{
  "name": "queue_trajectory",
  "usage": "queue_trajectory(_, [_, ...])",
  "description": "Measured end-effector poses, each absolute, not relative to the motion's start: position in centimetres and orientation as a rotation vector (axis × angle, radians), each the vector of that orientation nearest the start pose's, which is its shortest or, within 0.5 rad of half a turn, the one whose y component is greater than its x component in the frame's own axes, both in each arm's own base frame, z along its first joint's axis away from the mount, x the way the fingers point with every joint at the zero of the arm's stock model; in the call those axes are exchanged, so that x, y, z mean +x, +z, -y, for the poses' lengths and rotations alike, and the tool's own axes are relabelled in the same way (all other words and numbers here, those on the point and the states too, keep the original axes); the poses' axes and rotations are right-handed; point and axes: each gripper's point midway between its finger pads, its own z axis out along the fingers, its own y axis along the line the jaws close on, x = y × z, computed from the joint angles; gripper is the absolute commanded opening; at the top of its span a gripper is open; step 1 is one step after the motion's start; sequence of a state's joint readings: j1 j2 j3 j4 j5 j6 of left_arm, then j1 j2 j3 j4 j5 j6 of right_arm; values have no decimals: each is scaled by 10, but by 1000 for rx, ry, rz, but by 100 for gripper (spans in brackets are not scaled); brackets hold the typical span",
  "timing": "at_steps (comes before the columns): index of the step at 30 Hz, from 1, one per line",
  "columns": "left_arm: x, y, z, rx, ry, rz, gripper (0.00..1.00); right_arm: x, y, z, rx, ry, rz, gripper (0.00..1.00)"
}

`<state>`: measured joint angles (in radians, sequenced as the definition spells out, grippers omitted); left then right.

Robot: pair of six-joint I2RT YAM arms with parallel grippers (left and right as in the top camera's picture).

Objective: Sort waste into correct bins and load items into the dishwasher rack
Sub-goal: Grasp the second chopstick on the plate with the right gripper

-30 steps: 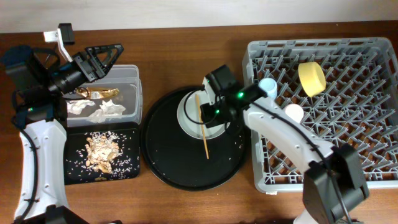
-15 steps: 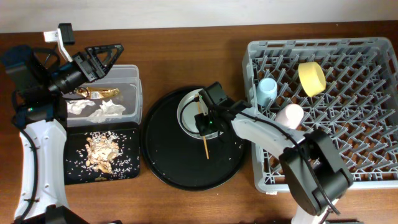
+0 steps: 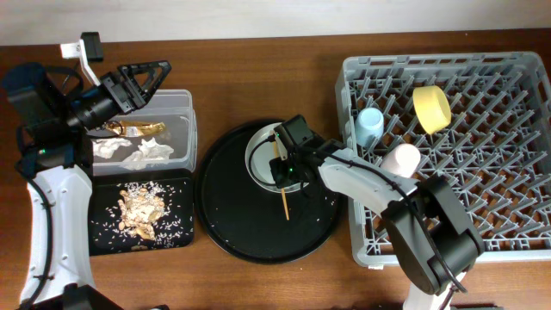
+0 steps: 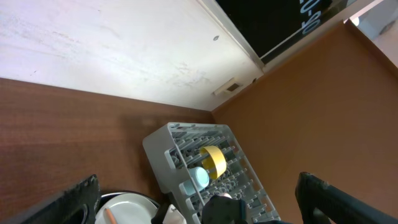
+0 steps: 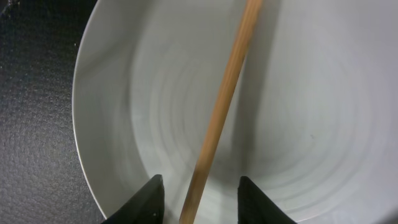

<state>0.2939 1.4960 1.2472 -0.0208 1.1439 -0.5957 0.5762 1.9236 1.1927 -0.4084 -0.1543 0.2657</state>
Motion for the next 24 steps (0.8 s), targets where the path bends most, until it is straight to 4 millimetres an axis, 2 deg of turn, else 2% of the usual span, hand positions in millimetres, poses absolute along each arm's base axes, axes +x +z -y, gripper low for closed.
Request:
queue_trajectory(2, [421, 336, 36, 20, -1249, -1852, 99, 351, 20, -260, -471, 445, -2737, 25])
queue_trajectory(15, [421, 336, 36, 20, -1248, -1851, 99, 349, 19, -258, -472, 439, -2750, 23])
queue_trajectory(20, [421, 336, 36, 20, -1248, -1851, 99, 347, 18, -257, -472, 435, -2761, 12])
queue_trajectory(24, [421, 336, 36, 20, -1248, -1851, 99, 346, 17, -256, -472, 433, -2765, 11])
